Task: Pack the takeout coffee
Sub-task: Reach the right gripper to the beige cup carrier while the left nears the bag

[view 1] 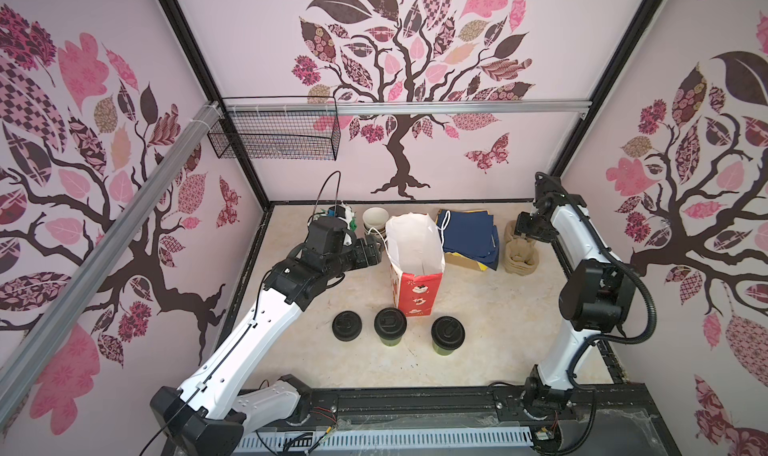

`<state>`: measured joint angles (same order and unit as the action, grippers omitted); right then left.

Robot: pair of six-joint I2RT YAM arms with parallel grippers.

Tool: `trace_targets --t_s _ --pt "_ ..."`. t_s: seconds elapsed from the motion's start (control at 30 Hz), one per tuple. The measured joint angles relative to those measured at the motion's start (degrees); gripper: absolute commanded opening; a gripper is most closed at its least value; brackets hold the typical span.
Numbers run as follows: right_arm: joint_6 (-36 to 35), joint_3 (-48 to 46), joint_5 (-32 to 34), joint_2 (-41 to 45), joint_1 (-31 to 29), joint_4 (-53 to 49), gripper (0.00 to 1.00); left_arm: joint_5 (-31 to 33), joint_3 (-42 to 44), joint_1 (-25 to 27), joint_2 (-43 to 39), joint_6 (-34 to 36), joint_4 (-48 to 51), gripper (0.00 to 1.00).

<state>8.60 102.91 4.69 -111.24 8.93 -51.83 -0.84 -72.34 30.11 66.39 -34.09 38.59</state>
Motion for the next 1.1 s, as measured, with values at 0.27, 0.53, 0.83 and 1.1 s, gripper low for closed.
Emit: trace_targets --t_s 0.27,0.53,0.83,1.1 --pt "-1.1 6.7 -1.1 -7.5 1.2 -2.5 0.57 0.8 -0.1 -0.7 0.0 1.5 -0.7 0.87" --pt "-1.4 6.9 -2.1 -11.0 1.1 -4.1 0.53 0.8 -0.1 -1.2 0.2 1.6 -1.0 0.87" --pt "-1.4 8.8 -0.8 -13.2 1.1 -4.9 0.48 0.8 -0.3 -1.6 0.5 2.2 -1.3 0.87" --pt "-1.1 10.3 -0.4 -14.2 1.1 -4.9 0.46 0.8 -0.3 -1.6 0.5 2.4 -1.3 0.87"
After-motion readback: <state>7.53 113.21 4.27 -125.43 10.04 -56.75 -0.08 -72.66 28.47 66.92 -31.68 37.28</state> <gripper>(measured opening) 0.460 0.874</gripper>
